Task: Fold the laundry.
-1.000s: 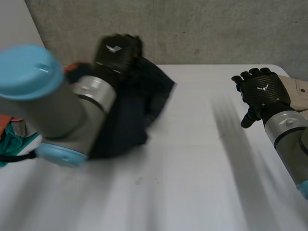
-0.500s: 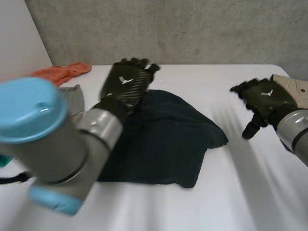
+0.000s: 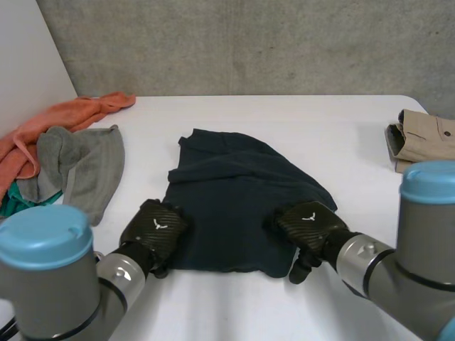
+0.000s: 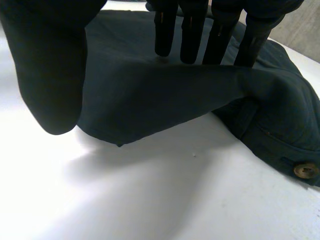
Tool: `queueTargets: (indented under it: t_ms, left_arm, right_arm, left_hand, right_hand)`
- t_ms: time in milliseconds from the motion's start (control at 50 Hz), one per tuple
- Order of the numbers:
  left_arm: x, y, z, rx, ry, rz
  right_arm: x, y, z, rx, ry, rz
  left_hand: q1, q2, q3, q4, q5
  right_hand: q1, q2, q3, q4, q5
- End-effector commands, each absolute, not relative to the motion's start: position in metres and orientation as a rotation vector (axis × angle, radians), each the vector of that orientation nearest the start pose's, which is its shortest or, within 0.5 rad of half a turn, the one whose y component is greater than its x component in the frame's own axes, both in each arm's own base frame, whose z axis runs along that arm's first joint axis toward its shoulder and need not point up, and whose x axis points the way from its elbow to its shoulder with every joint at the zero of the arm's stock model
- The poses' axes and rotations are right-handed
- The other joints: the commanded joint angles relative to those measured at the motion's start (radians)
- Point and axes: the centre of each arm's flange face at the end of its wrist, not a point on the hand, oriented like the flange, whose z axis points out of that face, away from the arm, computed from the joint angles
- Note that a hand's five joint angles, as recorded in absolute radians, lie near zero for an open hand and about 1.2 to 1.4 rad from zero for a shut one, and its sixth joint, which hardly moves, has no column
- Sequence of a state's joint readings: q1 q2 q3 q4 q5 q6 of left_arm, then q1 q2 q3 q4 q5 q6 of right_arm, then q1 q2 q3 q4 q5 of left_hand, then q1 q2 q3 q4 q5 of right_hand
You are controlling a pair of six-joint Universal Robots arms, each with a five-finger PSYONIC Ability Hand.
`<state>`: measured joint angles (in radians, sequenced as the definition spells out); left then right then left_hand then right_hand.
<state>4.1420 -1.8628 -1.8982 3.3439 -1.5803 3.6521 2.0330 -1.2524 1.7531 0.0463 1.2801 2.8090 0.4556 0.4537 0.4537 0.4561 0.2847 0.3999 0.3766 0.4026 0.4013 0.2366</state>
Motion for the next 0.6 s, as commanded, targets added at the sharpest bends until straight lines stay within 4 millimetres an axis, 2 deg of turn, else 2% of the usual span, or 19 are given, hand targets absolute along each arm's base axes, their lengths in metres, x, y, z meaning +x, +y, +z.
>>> queueTargets:
  t_ms: [20,40,100,120,140,220,260,280,320,340,360,400,420,460,480,500,560,600]
  left_arm:
    - [-0.277,-0.188,0.128,1.396,2.311,-1.686]
    - [-0.278,-0.19,0.127,1.398,2.313,-1.682]
    - [-0.28,-0.193,0.122,1.398,2.318,-1.673]
    - [-0.282,-0.195,0.124,1.393,2.311,-1.684]
    - [-0.282,-0.196,0.125,1.387,2.307,-1.689]
    - [-0.286,-0.2,0.134,1.364,2.278,-1.749]
    - [-0.287,-0.2,0.141,1.354,2.259,-1.784]
    - [-0.288,-0.2,0.156,1.33,2.225,-1.847]
    - [-0.289,-0.198,0.168,1.312,2.201,-1.899]
    - [-0.29,-0.197,0.175,1.301,2.188,-1.931]
    - [-0.293,-0.193,0.194,1.266,2.164,-2.023]
    - [-0.295,-0.189,0.21,1.24,2.144,-2.103]
    - [-0.297,-0.184,0.229,1.198,2.126,-2.198]
    - [-0.297,-0.181,0.249,1.146,2.106,-2.295]
    - [-0.297,-0.179,0.258,1.122,2.095,-2.339]
    - [-0.295,-0.176,0.275,1.074,2.072,-2.415]
    - [-0.293,-0.174,0.29,1.03,2.05,-2.486]
    - [-0.292,-0.174,0.296,1.014,2.036,-2.513]
  right_arm:
    - [0.283,-0.198,0.148,-1.15,2.178,-1.456]
    - [0.286,-0.198,0.146,-1.154,2.171,-1.47]
    - [0.288,-0.199,0.143,-1.156,2.172,-1.49]
    - [0.289,-0.2,0.141,-1.16,2.174,-1.497]
    - [0.29,-0.201,0.14,-1.159,2.173,-1.507]
    - [0.29,-0.209,0.141,-1.149,2.191,-1.564]
    - [0.287,-0.215,0.145,-1.124,2.218,-1.607]
    - [0.286,-0.218,0.146,-1.115,2.228,-1.624]
    - [0.284,-0.223,0.152,-1.097,2.243,-1.664]
    - [0.281,-0.229,0.166,-1.085,2.24,-1.74]
    - [0.28,-0.231,0.175,-1.081,2.229,-1.788]
    - [0.278,-0.233,0.199,-1.084,2.18,-1.9]
    - [0.277,-0.235,0.223,-1.103,2.111,-2.018]
    - [0.277,-0.237,0.246,-1.128,2.036,-2.135]
    - [0.276,-0.239,0.271,-1.156,1.957,-2.252]
    - [0.277,-0.24,0.283,-1.172,1.912,-2.305]
    - [0.284,-0.238,0.317,-1.224,1.743,-2.44]
    - [0.288,-0.237,0.326,-1.253,1.672,-2.462]
  left_hand:
    - [0.224,0.226,0.226,0.224,0.22]
    - [0.28,0.282,0.282,0.279,0.276]
    - [0.64,0.642,0.642,0.64,0.637]
    - [0.865,0.867,0.867,0.865,0.862]
    - [0.94,0.942,0.942,0.939,0.936]
    - [0.941,0.943,0.943,0.94,0.937]
    - [0.941,0.943,0.943,0.94,0.937]
    - [0.941,0.943,0.943,0.94,0.937]
    - [0.941,0.943,0.943,0.94,0.937]
    - [0.941,0.943,0.943,0.94,0.937]
    - [0.941,0.943,0.943,0.94,0.937]
    - [0.941,0.943,0.943,0.94,0.937]
    - [0.941,0.943,0.943,0.94,0.937]
    - [0.941,0.943,0.943,0.94,0.937]
    - [0.941,0.943,0.943,0.94,0.937]
    - [0.941,0.943,0.943,0.94,0.937]
    - [0.941,0.943,0.943,0.94,0.937]
    - [0.941,0.943,0.943,0.94,0.937]
  right_hand:
    - [0.187,0.21,0.184,0.185,0.176]
    - [0.216,0.239,0.213,0.215,0.205]
    - [0.26,0.284,0.258,0.259,0.249]
    - [0.383,0.406,0.38,0.381,0.371]
    - [0.497,0.52,0.494,0.496,0.486]
    - [0.995,1.018,0.993,0.994,0.984]
    - [0.996,1.02,0.994,0.995,0.985]
    - [0.996,1.02,0.994,0.995,0.985]
    - [0.996,1.02,0.994,0.995,0.985]
    - [0.996,1.02,0.994,0.995,0.985]
    - [0.996,1.02,0.994,0.995,0.985]
    - [0.996,1.02,0.994,0.995,0.985]
    - [0.996,1.02,0.994,0.995,0.985]
    - [0.996,1.02,0.994,0.995,0.985]
    - [0.996,1.02,0.994,0.995,0.985]
    - [0.996,1.02,0.994,0.995,0.985]
    - [0.996,1.02,0.994,0.995,0.985]
    - [0.996,1.02,0.994,0.995,0.985]
